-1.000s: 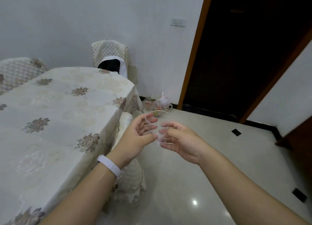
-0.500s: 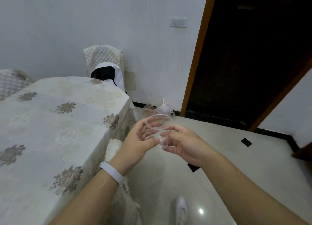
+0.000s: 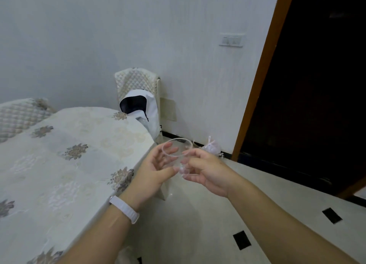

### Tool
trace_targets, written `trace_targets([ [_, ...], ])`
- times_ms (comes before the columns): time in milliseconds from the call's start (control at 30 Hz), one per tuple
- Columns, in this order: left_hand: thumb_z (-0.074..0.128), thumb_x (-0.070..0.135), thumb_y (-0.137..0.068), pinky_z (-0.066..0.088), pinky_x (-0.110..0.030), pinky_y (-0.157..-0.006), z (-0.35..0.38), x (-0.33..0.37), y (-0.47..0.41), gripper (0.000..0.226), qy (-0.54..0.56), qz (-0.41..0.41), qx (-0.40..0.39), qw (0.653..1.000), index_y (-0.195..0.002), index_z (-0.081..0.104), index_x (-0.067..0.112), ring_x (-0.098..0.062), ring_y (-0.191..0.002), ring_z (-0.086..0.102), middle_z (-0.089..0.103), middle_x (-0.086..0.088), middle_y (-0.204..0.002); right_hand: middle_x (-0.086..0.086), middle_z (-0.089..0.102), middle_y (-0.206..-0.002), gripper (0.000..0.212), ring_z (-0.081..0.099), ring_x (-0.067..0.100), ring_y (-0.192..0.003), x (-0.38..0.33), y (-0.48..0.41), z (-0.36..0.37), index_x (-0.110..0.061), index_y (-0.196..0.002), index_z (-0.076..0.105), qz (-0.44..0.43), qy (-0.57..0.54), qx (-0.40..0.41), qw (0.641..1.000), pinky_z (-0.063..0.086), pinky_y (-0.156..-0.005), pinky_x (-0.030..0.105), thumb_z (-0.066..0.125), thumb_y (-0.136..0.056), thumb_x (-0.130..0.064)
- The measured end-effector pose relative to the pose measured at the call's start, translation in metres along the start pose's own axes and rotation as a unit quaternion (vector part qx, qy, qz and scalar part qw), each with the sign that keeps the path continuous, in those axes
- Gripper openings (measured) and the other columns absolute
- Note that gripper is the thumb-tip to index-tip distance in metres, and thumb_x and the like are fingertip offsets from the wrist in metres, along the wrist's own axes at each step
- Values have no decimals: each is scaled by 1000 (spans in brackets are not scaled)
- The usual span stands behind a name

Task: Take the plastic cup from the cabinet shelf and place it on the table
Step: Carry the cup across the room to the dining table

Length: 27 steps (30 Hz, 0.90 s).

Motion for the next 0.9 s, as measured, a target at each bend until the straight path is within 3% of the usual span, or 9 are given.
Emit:
trace_targets([
  [167, 78, 18, -67, 51, -44, -96, -23, 5, -38, 67, 1, 13, 42, 999, -128, 50, 19, -26, -118, 60, 60, -11, -129, 20, 58, -104, 32, 59, 22, -85, -15, -62, 1, -6, -119, 57, 16, 4, -49, 999, 54, -84, 39, 58, -88, 1],
  [267, 79, 19, -66, 52, -40, -93, -44, -1, -62, 68, 3, 15, 76, 997, -127, 50, 19, -25, -116, 61, 58, -11, -128, 18, 58, -106, 32, 60, 20, -80, -21, -104, 9, -7, -115, 58, 25, 19, -76, 997, 55, -79, 35, 59, -84, 3],
  [367, 77, 4, -72, 54, -29, -84, -72, -10, -93, 58, 12, 14, 94, 995, -122, 53, 22, -19, -109, 65, 61, -7, -123, 16, 59, -107, 29, 62, 19, -81, -27, -148, 22, -7, -114, 58, 35, 41, -92, 994, 55, -72, 31, 59, -86, 3],
  [500, 66, -15, -78, 53, -19, -76, -114, -20, -143, 55, 33, 16, 112, 993, -122, 52, 17, -9, -100, 67, 59, -11, -122, 18, 57, -108, 28, 61, 20, -84, -41, -215, 39, -7, -115, 57, 35, 68, -98, 992, 56, -73, 31, 59, -88, -1],
  [700, 70, -2, -76, 50, -20, -81, -186, -16, -212, 57, 24, 40, 116, 992, -127, 49, 15, -14, -108, 64, 58, -12, -125, 34, 51, -131, 35, 60, 33, -101, -74, -308, 74, -4, -121, 56, 35, 119, -108, 986, 52, -93, 49, 64, -87, -6],
  [833, 78, 19, -70, 51, -28, -86, -235, -9, -237, 60, 14, 53, 147, 988, -123, 51, 26, -21, -114, 62, 61, -3, -125, 21, 56, -114, 32, 61, 23, -89, -92, -357, 110, -1, -121, 54, 28, 134, -140, 981, 57, -75, 31, 61, -89, -1],
  [900, 78, 26, -67, 49, -32, -92, -256, -8, -242, 62, 5, 50, 166, 985, -123, 51, 28, -18, -113, 61, 63, 3, -123, 16, 56, -111, 34, 62, 22, -87, -95, -377, 128, -3, -119, 56, 37, 143, -162, 976, 55, -73, 29, 63, -86, 0],
])
Point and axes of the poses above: each hand's wrist, its own y-axis away from the middle knuckle, its own z-axis out of the palm, x = y × z, the point moved 5 cm from there along -y, towards the middle knuckle
